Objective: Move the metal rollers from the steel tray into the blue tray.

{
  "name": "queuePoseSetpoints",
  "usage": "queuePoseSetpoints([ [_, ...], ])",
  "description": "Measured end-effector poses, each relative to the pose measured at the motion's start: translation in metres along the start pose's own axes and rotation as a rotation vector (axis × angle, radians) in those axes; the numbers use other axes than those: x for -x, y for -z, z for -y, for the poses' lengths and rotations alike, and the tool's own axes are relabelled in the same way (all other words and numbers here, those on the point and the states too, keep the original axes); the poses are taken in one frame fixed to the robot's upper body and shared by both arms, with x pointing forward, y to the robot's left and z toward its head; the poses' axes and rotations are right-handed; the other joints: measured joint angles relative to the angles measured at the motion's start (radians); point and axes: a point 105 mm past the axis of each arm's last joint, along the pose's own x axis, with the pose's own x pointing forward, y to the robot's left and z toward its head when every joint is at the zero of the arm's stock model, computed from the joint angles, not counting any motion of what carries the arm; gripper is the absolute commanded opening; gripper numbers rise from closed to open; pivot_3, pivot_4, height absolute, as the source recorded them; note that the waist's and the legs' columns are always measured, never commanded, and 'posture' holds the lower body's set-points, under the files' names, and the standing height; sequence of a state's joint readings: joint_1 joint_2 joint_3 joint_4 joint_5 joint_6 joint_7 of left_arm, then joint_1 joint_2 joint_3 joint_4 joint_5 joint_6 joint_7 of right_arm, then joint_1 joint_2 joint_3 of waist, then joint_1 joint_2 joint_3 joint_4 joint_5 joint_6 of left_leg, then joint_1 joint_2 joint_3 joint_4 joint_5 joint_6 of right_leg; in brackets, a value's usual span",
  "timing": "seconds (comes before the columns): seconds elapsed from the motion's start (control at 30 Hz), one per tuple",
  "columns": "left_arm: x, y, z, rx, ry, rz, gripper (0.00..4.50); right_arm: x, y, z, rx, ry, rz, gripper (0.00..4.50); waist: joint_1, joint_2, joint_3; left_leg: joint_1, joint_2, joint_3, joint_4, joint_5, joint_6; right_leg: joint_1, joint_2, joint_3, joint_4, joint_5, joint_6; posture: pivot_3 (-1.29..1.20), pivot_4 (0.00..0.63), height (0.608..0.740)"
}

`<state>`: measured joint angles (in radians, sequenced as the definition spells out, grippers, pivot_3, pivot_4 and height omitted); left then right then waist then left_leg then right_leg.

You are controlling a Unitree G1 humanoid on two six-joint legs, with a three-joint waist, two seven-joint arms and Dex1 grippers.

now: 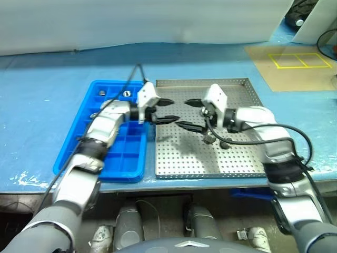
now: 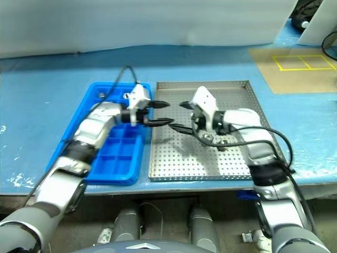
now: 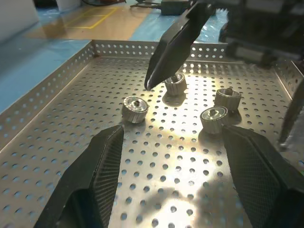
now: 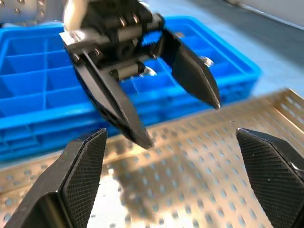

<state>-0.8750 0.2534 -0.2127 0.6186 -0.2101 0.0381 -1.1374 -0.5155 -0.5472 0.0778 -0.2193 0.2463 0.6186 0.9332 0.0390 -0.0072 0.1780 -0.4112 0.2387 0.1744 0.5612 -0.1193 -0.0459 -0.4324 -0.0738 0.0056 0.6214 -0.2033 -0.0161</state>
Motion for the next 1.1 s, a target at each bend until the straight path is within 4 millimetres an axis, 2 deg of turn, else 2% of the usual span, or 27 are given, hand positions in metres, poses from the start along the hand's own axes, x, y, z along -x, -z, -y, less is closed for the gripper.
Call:
queuePoseSetpoints([
  [0.13,-0.029,0.007,0.006,-0.013,0.070,-0.018,3.41,0.020,0.003,-0.001,-0.029,0.089,-0.023,4.50,-0.035,0.000,0.000,0.002,0.000,0.002,0.002,-0.003,0.005,0.001,0.000,0.004,-0.001,0.001,0.002,-0.62,0.150,0.740],
  [0.4,-0.040,0.034,0.022,-0.007,0.198,-0.123,3.41,0.045,0.007,-0.012,-0.073,0.195,-0.058,4.50,-0.091,0.001,0.000,0.006,-0.002,0.004,0.003,-0.005,0.009,0.005,0.001,0.009,-0.004,0.002,0.003,-0.71,0.150,0.740],
  [0.53,-0.043,0.042,0.029,0.003,0.233,-0.153,3.41,0.050,0.011,-0.014,-0.091,0.227,-0.072,4.50,-0.106,0.001,0.000,0.006,-0.004,0.004,0.005,-0.008,0.013,0.007,0.000,0.011,-0.007,0.002,0.003,-0.71,0.150,0.740],
  [0.77,-0.068,0.048,0.036,0.048,0.158,-0.141,3.41,0.052,0.011,-0.015,-0.099,0.250,-0.072,4.50,-0.112,0.001,-0.001,0.005,-0.010,0.006,0.005,-0.012,0.020,0.010,-0.003,0.015,-0.016,0.002,0.003,-0.71,0.150,0.740],
  [1.1,-0.072,0.064,0.032,0.065,0.052,-0.207,3.41,0.055,0.016,-0.015,-0.109,0.264,-0.095,4.50,-0.118,0.001,0.000,0.005,-0.011,0.006,0.005,-0.013,0.021,0.010,-0.004,0.015,-0.016,0.002,0.004,-0.71,0.150,0.740],
])
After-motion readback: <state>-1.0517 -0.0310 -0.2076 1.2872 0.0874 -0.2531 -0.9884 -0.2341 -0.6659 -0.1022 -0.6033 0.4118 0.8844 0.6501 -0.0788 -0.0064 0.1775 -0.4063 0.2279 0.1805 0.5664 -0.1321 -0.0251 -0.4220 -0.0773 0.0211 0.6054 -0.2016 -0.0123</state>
